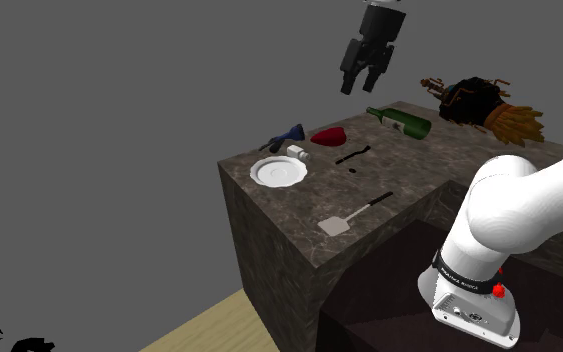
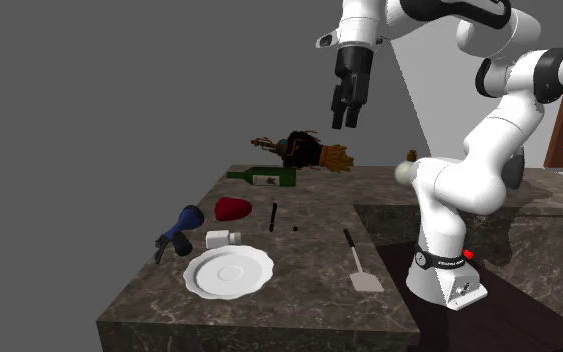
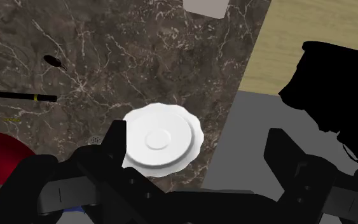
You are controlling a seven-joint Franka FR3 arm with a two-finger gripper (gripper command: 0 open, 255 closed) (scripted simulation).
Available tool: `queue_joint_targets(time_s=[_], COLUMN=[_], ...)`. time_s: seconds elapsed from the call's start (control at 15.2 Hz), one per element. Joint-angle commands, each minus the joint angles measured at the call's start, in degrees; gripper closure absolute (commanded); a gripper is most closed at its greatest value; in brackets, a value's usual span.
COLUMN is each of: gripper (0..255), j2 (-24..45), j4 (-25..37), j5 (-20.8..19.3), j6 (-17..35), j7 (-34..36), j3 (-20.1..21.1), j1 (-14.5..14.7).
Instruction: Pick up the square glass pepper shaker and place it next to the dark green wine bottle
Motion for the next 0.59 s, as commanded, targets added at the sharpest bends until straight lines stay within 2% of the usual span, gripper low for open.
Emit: queue_joint_targets(time_s=[0.0,0.53], gripper=[0,0], j2=[0.0,12.3], j4=[0.0,-1.3], j5=[0.0,-2.8], j6=[0.0,10.9], j7=[0.0,-7.3], j3=[0.0,-4.0], j1=[0.0,0.1])
